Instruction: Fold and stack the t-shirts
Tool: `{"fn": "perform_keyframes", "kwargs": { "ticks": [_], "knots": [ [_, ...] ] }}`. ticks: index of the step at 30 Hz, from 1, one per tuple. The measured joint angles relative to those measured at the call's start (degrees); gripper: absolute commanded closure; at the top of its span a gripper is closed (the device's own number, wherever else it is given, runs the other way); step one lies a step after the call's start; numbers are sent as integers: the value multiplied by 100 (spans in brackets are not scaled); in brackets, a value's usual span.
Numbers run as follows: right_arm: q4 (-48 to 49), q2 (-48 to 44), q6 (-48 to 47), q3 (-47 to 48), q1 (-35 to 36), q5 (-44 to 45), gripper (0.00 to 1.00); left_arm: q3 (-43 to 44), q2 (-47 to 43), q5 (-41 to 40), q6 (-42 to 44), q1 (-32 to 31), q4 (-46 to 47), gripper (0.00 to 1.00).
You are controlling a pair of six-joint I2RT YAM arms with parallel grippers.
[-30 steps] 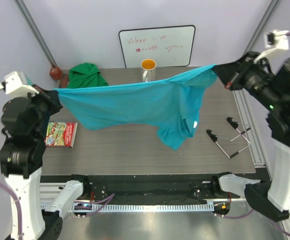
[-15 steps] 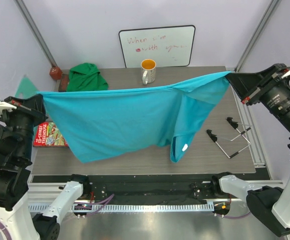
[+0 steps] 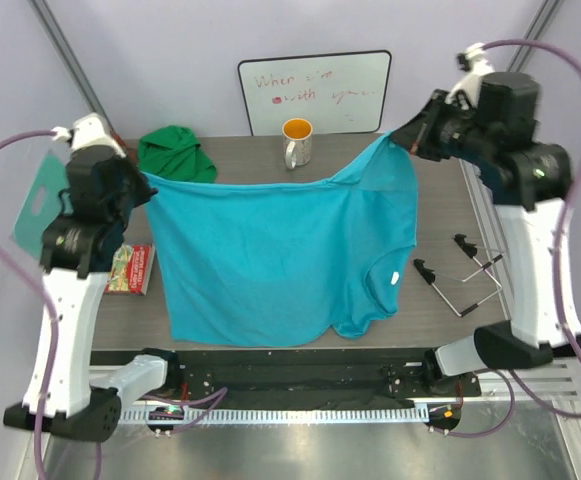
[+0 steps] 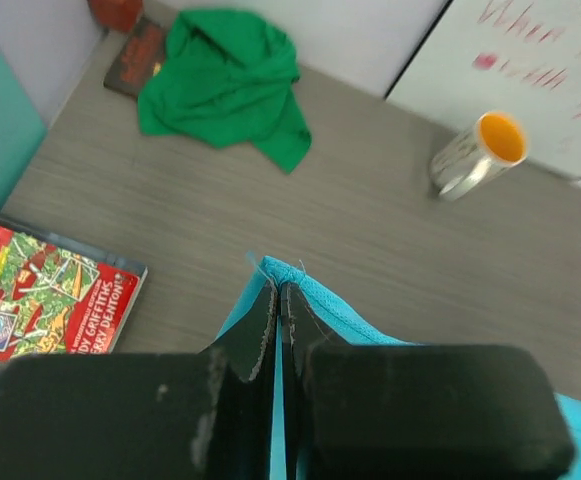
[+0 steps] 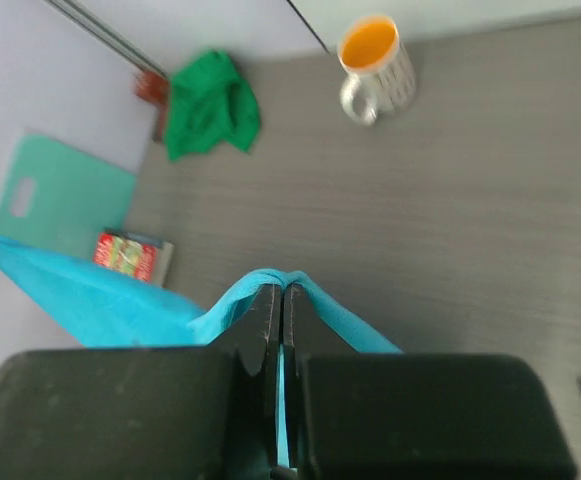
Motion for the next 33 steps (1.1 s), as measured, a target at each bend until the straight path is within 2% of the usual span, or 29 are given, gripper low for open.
{"fn": "perform_keyframes", "kwargs": {
  "ticks": [9,17,24,33],
  "knots": [
    [428,1246,-122,-1526,0,63,99,-726,1351,-17,334,-7,568,100],
    [772,2098,-284,-1370,0,90,99,-723,2618,-9,533,7,1270,100],
    [868,3106,-400,-1001,0,118,99,-623,4019,61,737,7,1458,100],
    [863,3832,-485,-601,0,275,99,-37,5010,-42,839,57,1587,100]
  ]
}}
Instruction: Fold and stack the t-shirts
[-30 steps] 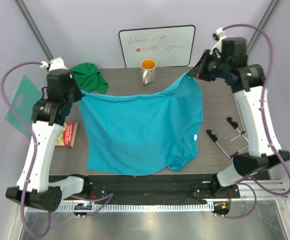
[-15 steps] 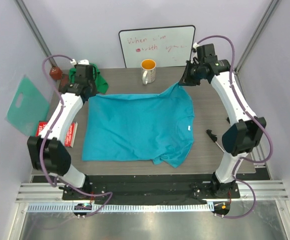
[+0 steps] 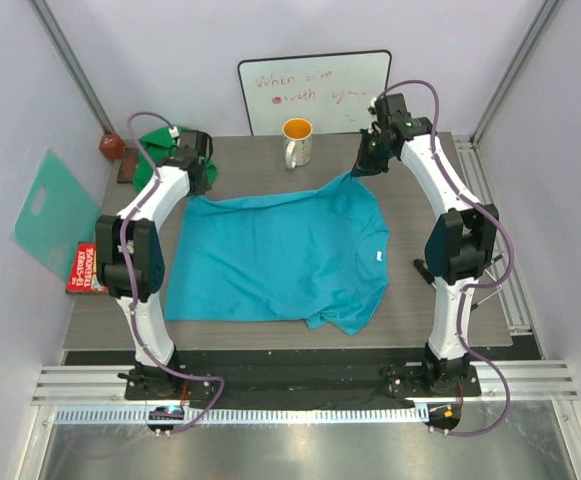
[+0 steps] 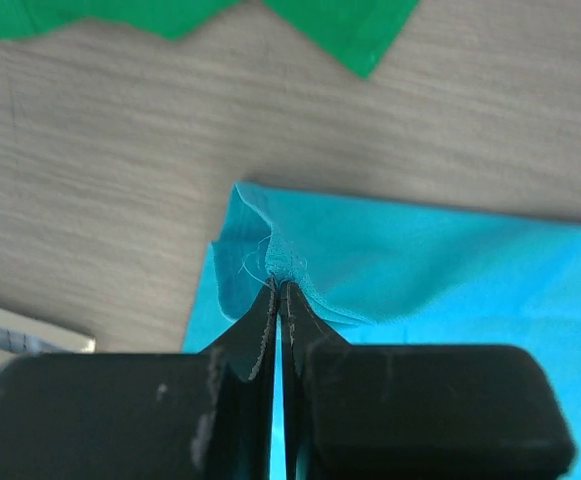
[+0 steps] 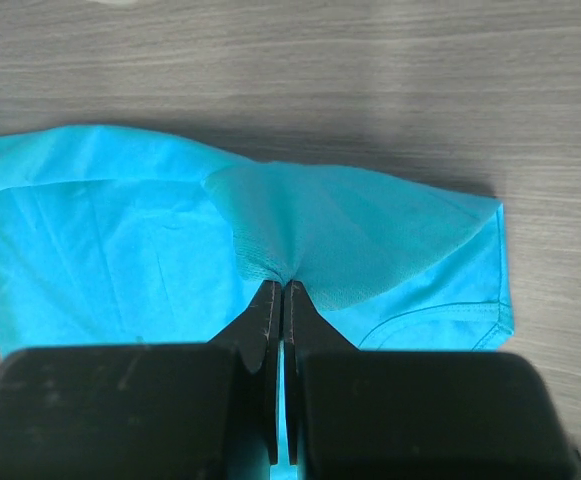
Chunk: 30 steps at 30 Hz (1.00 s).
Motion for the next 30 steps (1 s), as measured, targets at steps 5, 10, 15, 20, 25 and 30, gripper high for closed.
{"fn": "perform_keyframes", "kwargs": {
  "ticks": [5,10,15,20,25,30],
  "knots": [
    [2,39,-2,142,-37,20,99,374,317,-125,59,175,98,100],
    [17,39,-4,149,-46,59,99,673,588,-247,70,369,118,100],
    [68,42,-15,140,-92,114,99,1075,973,-212,57,463,107,100],
    [168,52,7,-35,-116,15,99,1145,1119,0,11,470,68,100],
    [240,50,4,-533,-116,-98,99,1078,1110,186,-26,470,76,100],
    [251,0,9,-938,-116,-267,99,662,898,382,-142,470,22,100]
  ]
}}
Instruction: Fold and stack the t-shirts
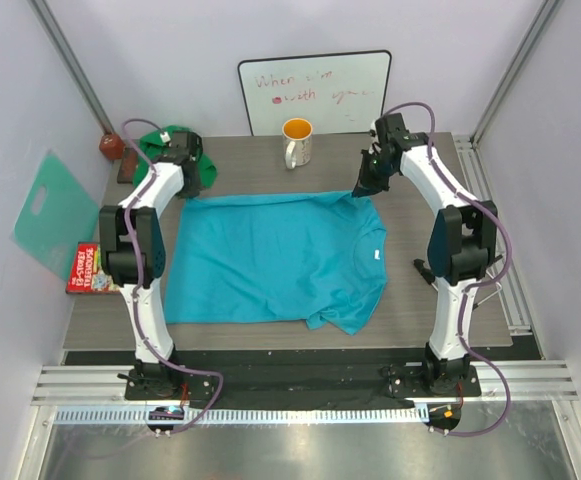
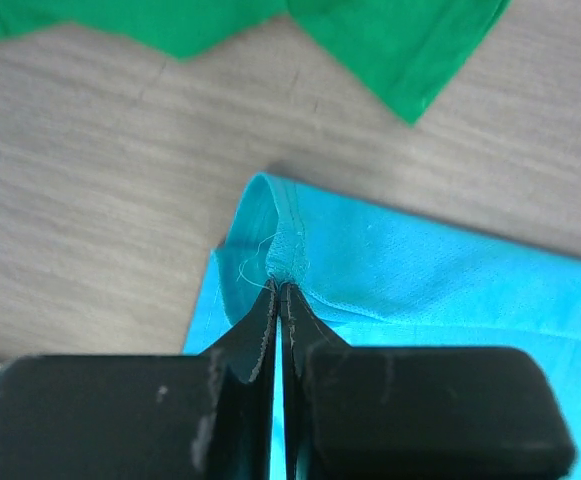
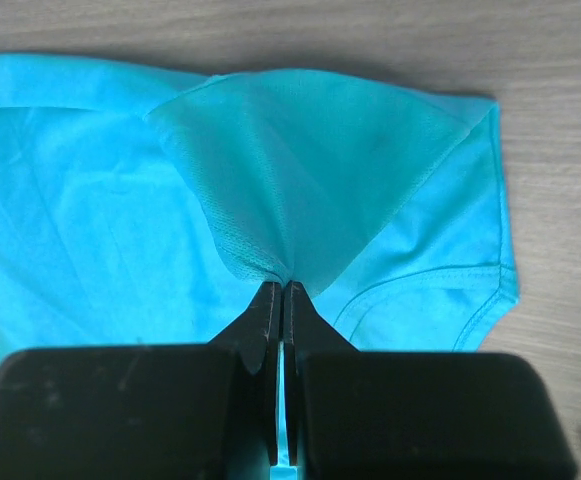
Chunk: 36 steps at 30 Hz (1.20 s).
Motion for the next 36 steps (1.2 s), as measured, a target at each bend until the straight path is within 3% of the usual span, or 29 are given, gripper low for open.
{"fn": "perform_keyframes", "kwargs": {
  "ticks": [14,36],
  "knots": [
    [142,-1517,107,-1276,229,-267,99,-1038,-1158,61,4,-26,-437,100],
    [-358,-1591,4,-2162,262,-306,99,-1493,-1572,-372,-157,-26,-1099,100]
  ]
}}
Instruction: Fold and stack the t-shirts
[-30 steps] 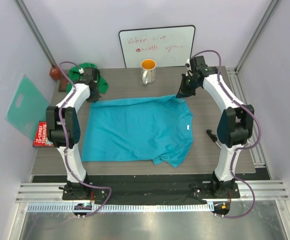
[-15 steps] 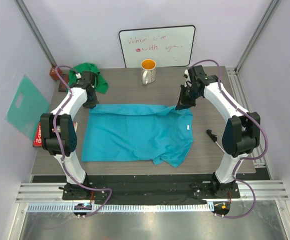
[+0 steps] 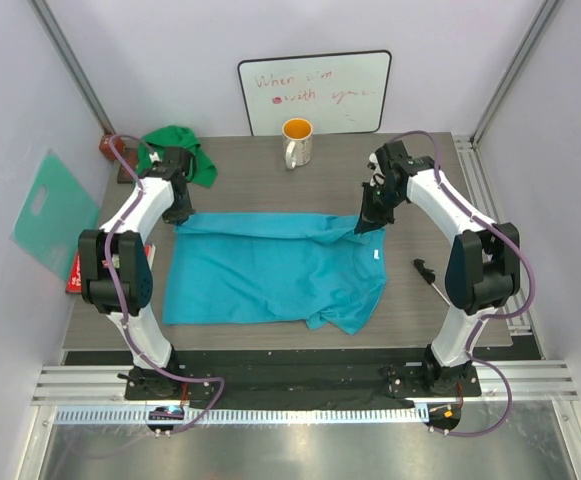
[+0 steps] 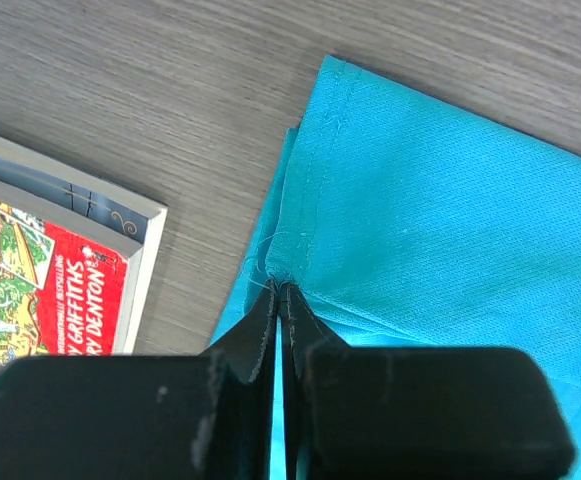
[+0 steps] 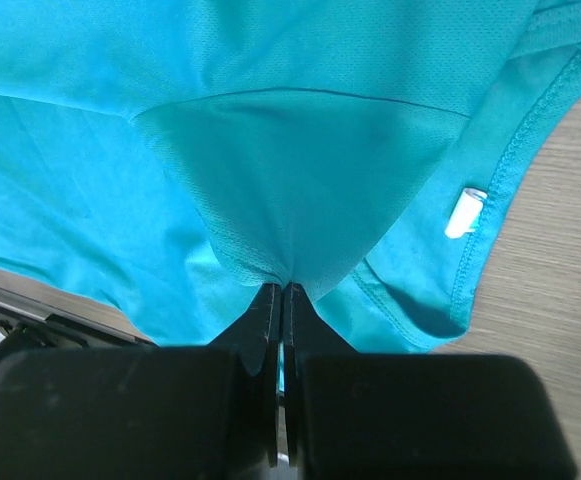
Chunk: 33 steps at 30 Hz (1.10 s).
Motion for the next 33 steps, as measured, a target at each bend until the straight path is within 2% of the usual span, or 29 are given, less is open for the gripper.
{"fn": "perform_keyframes", "kwargs": {
  "ticks": [10,11,13,14,18,20,28,33],
  "knots": [
    [-125,2,-39,0,0,90,99,0,181,2,-20,0,-219,99],
    [-146,4,-46,0,0,90,99,0,203,-4,-35,0,-243,91],
    [-203,15,-52,0,0,92,91,4,293,-74,-116,-2,-341,83],
    [-232,22,-55,0,0,92,78,26,352,-111,-136,-4,-415,75],
    [-356,96,-94,2,2,105,71,90,544,-225,-229,-4,-597,62],
    [-446,116,-96,2,9,151,64,114,553,-254,-269,-4,-671,61],
    [-608,116,-92,4,17,369,61,389,553,-345,-286,-4,-769,62],
    [-468,120,-70,13,17,608,63,581,560,-313,-286,-4,-785,62]
  ]
}}
